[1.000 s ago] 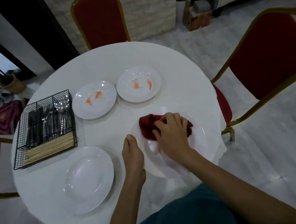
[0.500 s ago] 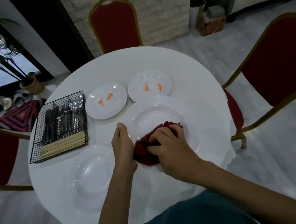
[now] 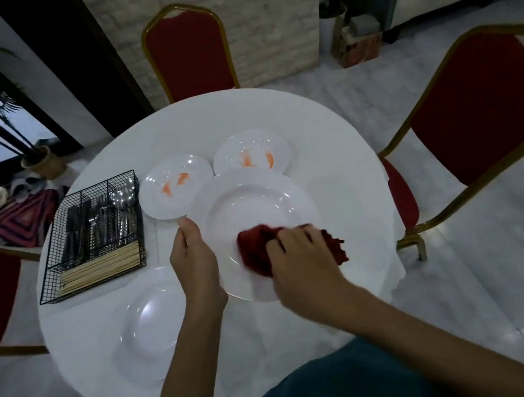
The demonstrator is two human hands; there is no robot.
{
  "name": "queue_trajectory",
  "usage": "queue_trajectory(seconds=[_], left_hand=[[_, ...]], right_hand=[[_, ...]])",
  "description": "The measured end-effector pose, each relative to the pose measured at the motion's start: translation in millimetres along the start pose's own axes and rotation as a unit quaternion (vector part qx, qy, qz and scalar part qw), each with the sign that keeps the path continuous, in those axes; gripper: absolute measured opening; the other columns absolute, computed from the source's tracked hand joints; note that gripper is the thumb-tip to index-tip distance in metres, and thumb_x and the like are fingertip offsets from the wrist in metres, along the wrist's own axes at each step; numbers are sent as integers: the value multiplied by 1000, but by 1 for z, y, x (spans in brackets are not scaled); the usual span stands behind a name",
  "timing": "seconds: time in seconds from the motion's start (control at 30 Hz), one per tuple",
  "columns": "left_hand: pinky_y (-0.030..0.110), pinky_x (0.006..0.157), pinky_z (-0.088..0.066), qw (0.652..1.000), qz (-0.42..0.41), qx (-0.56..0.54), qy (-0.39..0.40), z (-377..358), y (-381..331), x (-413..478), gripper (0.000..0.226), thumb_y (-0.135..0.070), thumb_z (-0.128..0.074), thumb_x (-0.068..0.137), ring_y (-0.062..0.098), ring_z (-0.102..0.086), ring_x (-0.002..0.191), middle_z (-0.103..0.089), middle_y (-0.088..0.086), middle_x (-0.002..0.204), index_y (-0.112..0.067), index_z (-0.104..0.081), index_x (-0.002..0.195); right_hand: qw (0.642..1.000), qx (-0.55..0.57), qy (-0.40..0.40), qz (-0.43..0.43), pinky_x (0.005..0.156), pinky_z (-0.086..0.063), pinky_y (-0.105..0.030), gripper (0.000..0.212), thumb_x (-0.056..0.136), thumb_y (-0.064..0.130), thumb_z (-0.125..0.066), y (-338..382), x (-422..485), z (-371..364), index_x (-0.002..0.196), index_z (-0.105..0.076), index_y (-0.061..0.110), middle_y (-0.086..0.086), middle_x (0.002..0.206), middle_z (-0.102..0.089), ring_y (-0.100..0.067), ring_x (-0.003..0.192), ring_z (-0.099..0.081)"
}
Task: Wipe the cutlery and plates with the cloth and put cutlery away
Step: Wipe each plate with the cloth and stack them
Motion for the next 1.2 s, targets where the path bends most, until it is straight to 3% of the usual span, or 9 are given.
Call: queue_trajectory(seconds=[0.1,0.2,0.37,0.53,0.67,0.83,0.93,1.03,1.2], left_hand=[[43,97,-54,1000,10,0,-1,-1,5,-2,35,-54,-48,99,23,-68,107,-73,-8,99,-37,-72,82],[40,94,-53,1000,19,6,1,5,7,0,40,-55,-48,98,21,-62,96,-64,-1,94,-28,-66,74],[42,96,-56,1000,-12,10,13,0,-9,-3,33,-51,-45,101,22,-68,107,-74,1,107,-34,-71,90],[33,74,-50,996,-41,62,40,-19,-6,-22,47,-51,-43,102,13,-57,75,-60,0,76,-16,-62,78],[36,70,-46,996,-42,70,39,-15,6,-22,57,-59,-45,98,16,-51,73,-53,4,75,-6,-55,81],[38,81,-60,999,-20,22,15,-1,-5,-11,36,-52,-49,100,18,-72,93,-77,-4,95,-28,-75,95],[35,80,-60,999,-25,29,23,-3,-9,-14,34,-51,-46,102,15,-72,93,-77,-7,95,-32,-74,94],[30,76,-54,993,-73,75,58,-16,-12,-22,41,-49,-43,104,11,-64,82,-70,-6,82,-28,-70,81],[35,81,-52,994,-84,62,43,-5,-30,1,38,-48,-47,102,20,-64,86,-69,2,88,-21,-69,86]], right_hand=[[992,104,56,33,115,-31,-44,32,91,14,-61,29,-18,0,123,-59,14,-5,122,-60,-24,116,-53],[986,143,56,60,114,-30,-38,30,97,23,-50,28,-20,1,126,-58,19,2,123,-61,-18,116,-52],[991,130,-4,35,107,-39,-44,30,92,28,-46,7,-21,-3,115,-64,22,7,113,-65,-18,110,-56],[991,113,-25,65,123,-22,-49,51,103,35,-36,18,-2,-10,150,-47,18,0,156,-45,-21,148,-34],[998,33,-21,-42,124,-16,-58,60,103,41,-30,-26,23,-16,156,-39,14,-6,163,-37,-27,154,-25],[997,-19,-32,-61,117,-25,-67,54,97,37,-44,-46,2,-11,140,-61,9,-8,152,-53,-33,148,-38],[997,43,-3,-62,122,-9,-61,63,100,44,-29,-31,10,-6,152,-46,13,-4,165,-34,-26,157,-16],[991,130,-3,-12,126,-4,-57,62,103,41,-25,-4,22,0,160,-29,19,1,170,-19,-17,158,-2],[974,162,7,158,126,-10,-49,52,102,30,-34,33,-11,5,149,-50,17,3,160,-42,-11,155,-19]])
Point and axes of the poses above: each hand's wrist, its own x-axis towards the middle knuckle, its own z-axis out of the back of the hand, y = z × x, the point moved 6 cm from there along x, towards the middle knuckle
